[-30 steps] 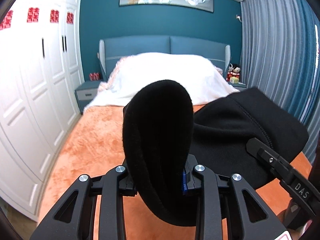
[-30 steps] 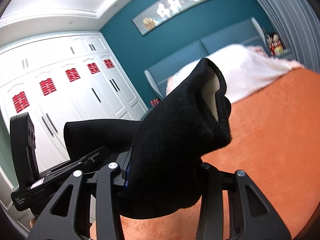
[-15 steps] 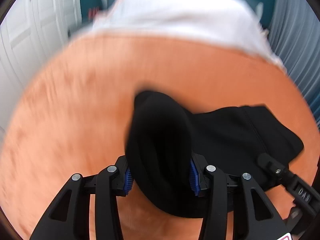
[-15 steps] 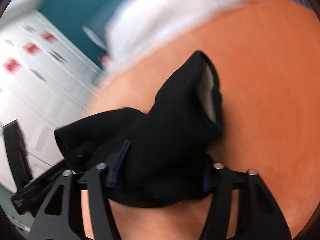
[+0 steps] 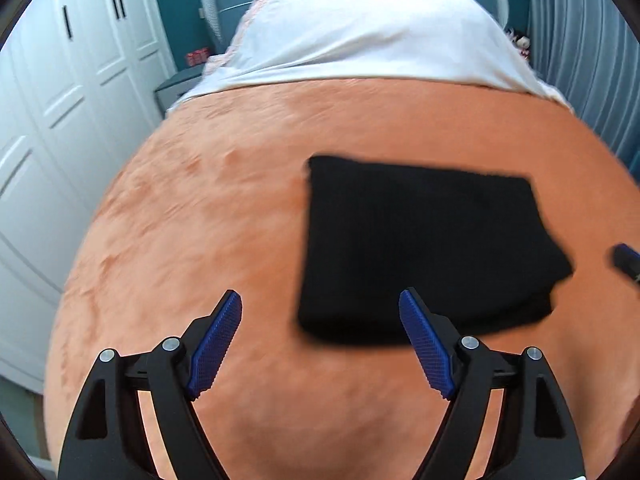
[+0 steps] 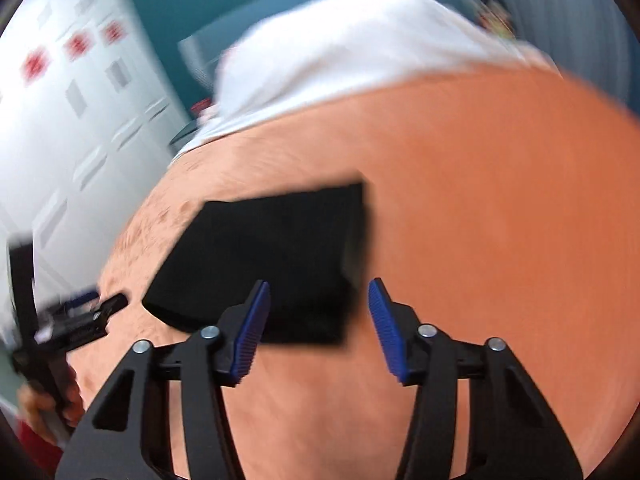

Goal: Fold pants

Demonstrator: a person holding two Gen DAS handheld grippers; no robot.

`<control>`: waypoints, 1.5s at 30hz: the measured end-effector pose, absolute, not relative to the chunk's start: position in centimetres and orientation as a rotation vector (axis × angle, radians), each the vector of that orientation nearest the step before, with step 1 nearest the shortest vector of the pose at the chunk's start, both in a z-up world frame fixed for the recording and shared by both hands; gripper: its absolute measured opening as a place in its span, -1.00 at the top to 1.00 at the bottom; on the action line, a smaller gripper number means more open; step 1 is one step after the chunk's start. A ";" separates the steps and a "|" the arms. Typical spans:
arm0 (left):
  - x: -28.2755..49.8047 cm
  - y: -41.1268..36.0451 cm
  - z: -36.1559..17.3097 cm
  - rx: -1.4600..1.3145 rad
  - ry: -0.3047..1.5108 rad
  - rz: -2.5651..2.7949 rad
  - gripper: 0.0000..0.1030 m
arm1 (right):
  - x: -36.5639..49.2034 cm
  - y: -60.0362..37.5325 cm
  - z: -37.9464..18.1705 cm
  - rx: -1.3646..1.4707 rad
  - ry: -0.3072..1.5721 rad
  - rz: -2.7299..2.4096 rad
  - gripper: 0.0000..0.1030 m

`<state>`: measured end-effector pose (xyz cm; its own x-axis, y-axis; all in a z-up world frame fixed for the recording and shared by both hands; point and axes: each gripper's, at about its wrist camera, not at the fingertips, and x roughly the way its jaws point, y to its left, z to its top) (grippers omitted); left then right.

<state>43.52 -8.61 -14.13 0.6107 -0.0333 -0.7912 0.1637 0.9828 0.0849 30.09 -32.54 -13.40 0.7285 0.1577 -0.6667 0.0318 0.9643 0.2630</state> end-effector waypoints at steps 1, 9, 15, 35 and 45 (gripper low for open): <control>45.1 -9.6 -14.9 0.163 0.935 -0.082 -0.55 | 32.0 -30.5 -13.0 0.188 0.760 0.081 0.07; 49.8 -7.7 -22.5 0.017 1.162 -0.094 -0.59 | 36.7 -28.8 -20.3 0.056 0.940 0.071 0.01; 48.1 -3.6 -22.2 -0.050 1.129 -0.068 -0.77 | 30.4 -30.1 -20.7 0.050 0.895 0.019 -0.81; 46.2 -9.4 -20.4 0.058 1.086 -0.069 -0.67 | 31.1 -31.6 -17.3 0.133 0.829 -0.030 0.56; 52.9 -10.5 -25.5 0.067 1.199 -0.010 -0.90 | 38.2 -31.0 -24.3 0.129 1.013 0.014 0.61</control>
<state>52.90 -10.50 -25.46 0.3633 0.0275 -0.9313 0.0433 0.9980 0.0463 38.22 -31.02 -24.29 0.5297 0.0717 -0.8451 0.0481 0.9923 0.1144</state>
